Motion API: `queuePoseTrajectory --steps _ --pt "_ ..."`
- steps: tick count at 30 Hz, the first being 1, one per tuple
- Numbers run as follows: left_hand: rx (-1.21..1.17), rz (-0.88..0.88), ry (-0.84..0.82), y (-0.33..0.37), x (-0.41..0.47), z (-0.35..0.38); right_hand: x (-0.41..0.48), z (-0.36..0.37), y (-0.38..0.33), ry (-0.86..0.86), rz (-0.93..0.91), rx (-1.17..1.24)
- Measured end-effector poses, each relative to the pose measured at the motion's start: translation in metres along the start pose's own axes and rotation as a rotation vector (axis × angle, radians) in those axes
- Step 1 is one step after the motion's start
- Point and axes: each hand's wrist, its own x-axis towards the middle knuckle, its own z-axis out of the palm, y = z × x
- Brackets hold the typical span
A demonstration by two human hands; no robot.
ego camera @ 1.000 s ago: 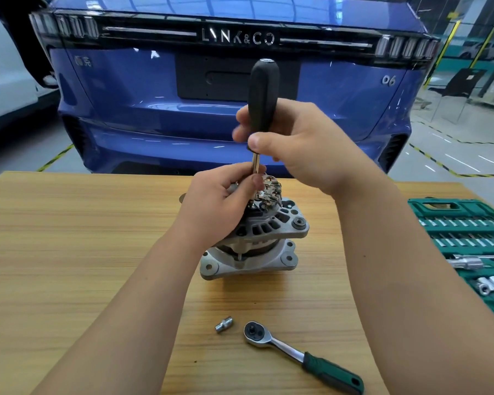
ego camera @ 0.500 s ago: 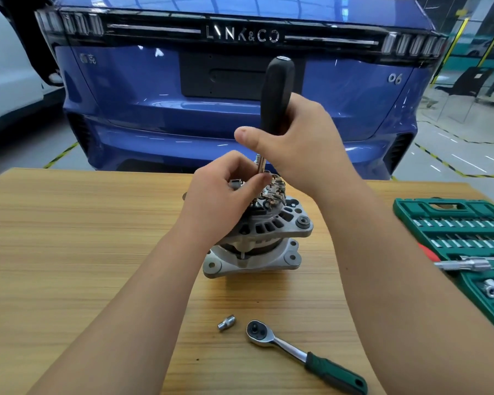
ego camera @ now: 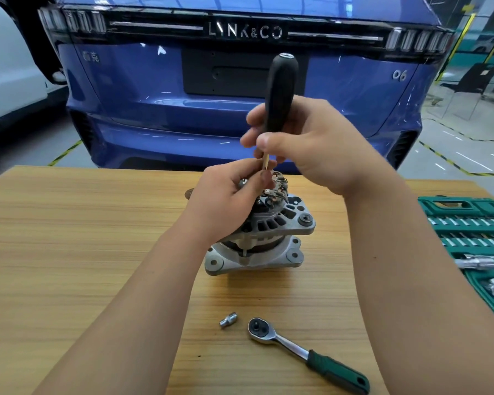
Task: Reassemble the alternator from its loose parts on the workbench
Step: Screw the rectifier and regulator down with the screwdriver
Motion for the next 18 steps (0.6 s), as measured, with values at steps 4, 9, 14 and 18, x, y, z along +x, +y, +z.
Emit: queuePoseTrajectory --steps 4,9,14,18 --pt "0.012 -0.022 0.067 0.000 0.001 -0.001 0.009 0.018 0.004 0.276 0.037 -0.286" --pt "0.032 -0.010 0.074 -0.002 -0.003 0.000 0.005 -0.003 0.000 -0.107 0.054 -0.041" --pt "0.046 -0.024 0.080 0.002 0.000 0.000 0.011 0.016 0.007 0.191 0.010 -0.325" --pt "0.009 -0.038 0.088 -0.003 -0.001 0.000 0.004 0.004 0.001 -0.057 -0.011 -0.036"
